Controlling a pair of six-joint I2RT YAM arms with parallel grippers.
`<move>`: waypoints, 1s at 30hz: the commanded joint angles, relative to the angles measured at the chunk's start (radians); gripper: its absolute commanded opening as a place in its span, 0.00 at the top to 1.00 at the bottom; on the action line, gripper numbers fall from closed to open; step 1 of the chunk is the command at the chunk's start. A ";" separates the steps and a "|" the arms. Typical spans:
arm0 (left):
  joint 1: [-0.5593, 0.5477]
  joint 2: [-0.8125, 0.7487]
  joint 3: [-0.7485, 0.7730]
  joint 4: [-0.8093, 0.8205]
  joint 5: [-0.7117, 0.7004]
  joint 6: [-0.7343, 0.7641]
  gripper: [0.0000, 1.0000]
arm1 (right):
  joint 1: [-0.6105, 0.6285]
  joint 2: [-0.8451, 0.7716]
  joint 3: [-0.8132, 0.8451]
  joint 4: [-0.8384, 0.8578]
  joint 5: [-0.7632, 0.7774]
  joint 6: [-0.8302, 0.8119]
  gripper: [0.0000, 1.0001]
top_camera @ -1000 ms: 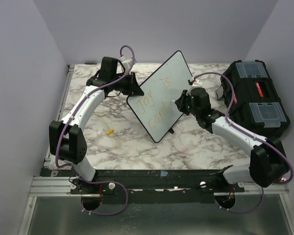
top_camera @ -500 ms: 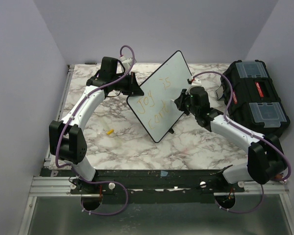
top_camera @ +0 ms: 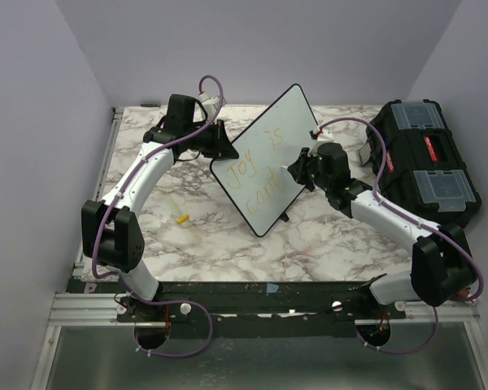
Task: Write a sentence on the whiteboard
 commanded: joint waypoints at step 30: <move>-0.018 -0.009 0.001 -0.025 0.009 0.072 1.00 | 0.002 -0.010 -0.007 -0.039 0.053 0.007 0.99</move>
